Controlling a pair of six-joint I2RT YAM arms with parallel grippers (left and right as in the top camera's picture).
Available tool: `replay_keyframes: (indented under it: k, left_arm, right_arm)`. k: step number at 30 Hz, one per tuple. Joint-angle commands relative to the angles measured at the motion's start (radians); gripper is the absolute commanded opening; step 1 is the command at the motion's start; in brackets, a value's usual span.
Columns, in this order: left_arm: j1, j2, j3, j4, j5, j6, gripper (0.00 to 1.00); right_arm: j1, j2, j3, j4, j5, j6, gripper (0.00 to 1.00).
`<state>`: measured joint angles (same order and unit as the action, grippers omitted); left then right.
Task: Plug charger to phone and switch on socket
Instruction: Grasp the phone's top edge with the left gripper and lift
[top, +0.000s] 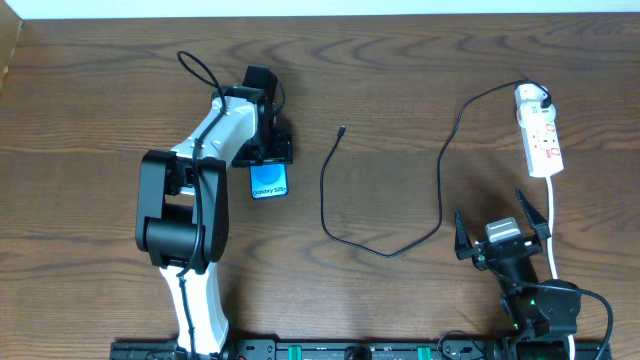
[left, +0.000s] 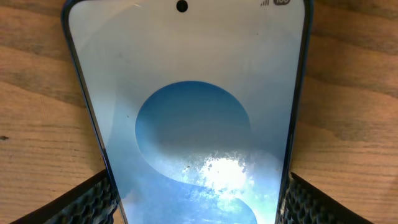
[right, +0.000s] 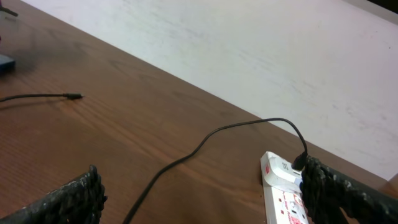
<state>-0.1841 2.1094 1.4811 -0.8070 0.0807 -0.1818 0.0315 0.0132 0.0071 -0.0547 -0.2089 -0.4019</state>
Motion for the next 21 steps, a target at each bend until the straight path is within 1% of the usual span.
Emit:
replay_keyframes:
  k: [1,8,14,21]
  left_arm:
    - [0.0,-0.011,-0.005,-0.004,0.043,-0.046,0.76]
    - [0.0,-0.011,-0.005,0.005,0.043,-0.046,0.76]
    - [0.0,-0.011,-0.005,0.016,0.044,-0.117,0.76]
    - [0.0,-0.019,-0.004,0.015,0.092,-0.12,0.77]
  right_arm:
    - [0.01,0.0,-0.001,-0.004,0.0,0.012,0.99]
    - [0.01,0.0,-0.001,-0.004,0.0,0.012,0.99]
    - [0.01,0.0,-0.001,-0.004,0.0,0.012,0.99]
    - [0.01,0.0,-0.001,-0.004,0.0,0.012,0.99]
